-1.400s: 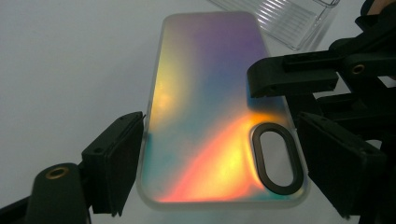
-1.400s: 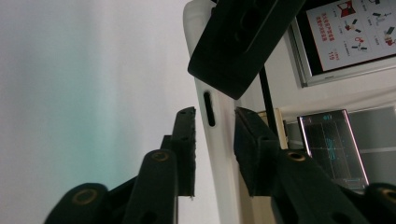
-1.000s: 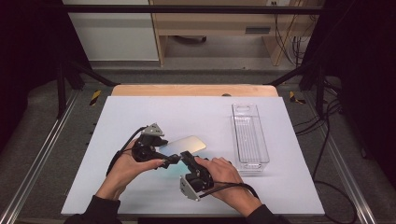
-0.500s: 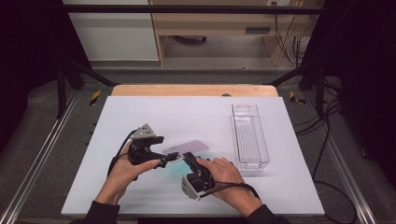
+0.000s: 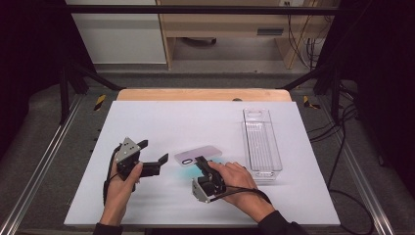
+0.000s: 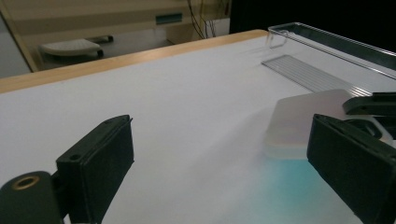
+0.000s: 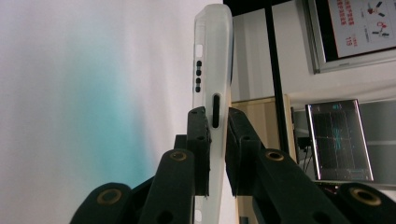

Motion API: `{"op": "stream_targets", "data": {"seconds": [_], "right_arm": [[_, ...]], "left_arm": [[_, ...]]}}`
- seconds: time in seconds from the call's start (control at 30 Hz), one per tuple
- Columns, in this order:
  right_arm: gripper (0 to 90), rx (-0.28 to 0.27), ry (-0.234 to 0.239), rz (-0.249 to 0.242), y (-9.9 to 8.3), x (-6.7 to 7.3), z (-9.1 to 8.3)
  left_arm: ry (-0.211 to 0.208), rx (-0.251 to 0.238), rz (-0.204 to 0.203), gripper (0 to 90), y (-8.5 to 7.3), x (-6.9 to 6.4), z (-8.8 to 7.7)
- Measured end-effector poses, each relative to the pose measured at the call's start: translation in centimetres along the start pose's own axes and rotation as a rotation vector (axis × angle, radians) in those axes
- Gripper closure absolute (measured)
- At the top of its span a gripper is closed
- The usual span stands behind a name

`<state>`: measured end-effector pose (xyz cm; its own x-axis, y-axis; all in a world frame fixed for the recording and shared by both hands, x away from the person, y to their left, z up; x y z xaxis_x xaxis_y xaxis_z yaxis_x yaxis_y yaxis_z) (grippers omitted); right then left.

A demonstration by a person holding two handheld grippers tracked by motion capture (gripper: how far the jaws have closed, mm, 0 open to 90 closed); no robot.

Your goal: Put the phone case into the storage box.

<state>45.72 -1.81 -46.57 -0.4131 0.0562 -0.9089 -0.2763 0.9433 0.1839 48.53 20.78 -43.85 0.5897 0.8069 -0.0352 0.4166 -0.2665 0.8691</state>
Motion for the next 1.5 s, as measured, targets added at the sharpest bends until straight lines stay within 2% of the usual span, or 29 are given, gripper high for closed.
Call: {"op": "stream_targets", "data": {"seconds": [0.07, 0.2, 0.3, 0.5, 0.6, 0.77, 0.9, 0.97, 1.1, 1.13, 1.23, 1.5], "right_arm": [[81.5, 0.005, 0.003, 0.013, -0.1, -0.1, 0.1], [81.5, 0.014, 0.009, 0.028, -0.2, -0.2, 0.4], [81.5, 0.018, 0.016, 0.039, -0.2, -0.3, 0.6], [81.5, 0.025, 0.03, 0.056, -0.2, -0.4, 1.0], [81.5, 0.024, 0.032, 0.063, -0.4, -0.7, 1.1], [81.5, 0.028, 0.034, 0.117, -1.0, -1.6, 0.9], [81.5, 0.028, 0.043, 0.179, -1.7, -2.5, 0.8], [81.5, 0.026, 0.046, 0.206, -2.0, -2.9, 0.8], [81.5, 0.024, 0.056, 0.267, -2.4, -3.6, 0.8], [81.5, 0.019, 0.065, 0.296, -2.5, -3.9, 0.8], [81.5, 0.012, 0.079, 0.341, -2.6, -4.5, 0.9], [81.5, -0.036, 0.132, 0.54, -3.5, -7.0, 0.8]], "left_arm": [[-0.001, -0.021, 0.001, 5.6, -0.4, 0.3, -0.2], [0.043, -0.066, 0.001, 4.0, -1.2, 0.9, -1.0], [0.049, -0.102, -0.006, 3.4, -2.0, 1.0, -1.4], [0.071, -0.112, -0.008, 3.0, -3.3, 0.9, -2.1], [0.085, -0.122, -0.025, 3.0, -3.9, 0.9, -2.5], [0.101, -0.125, -0.029, 3.0, -4.6, 0.3, -3.3], [0.096, -0.131, -0.008, 3.0, -4.7, -0.3, -3.7], [0.102, -0.13, -0.004, 3.0, -4.7, -0.2, -3.5], [0.105, -0.121, -0.013, 3.0, -5.0, 0.3, -3.4], [0.107, -0.124, -0.019, 3.0, -5.0, 0.3, -3.4], [0.117, -0.134, -0.032, 3.0, -5.1, 0.7, -3.7], [0.129, -0.143, -0.056, 3.0, -5.1, 1.5, -3.7]]}}
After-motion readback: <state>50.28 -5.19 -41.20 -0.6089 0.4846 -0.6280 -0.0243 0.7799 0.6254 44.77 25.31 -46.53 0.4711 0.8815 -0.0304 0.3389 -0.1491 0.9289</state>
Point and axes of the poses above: each handheld gripper's, and its own axes: z roughly forward along the jaws, y roughly out of its top, x roughly to its left, the point moved 4 cm from there along z, roughly forward along the jaws, and after that the axes turned 10 degrees about x, right-handed, at the moved point
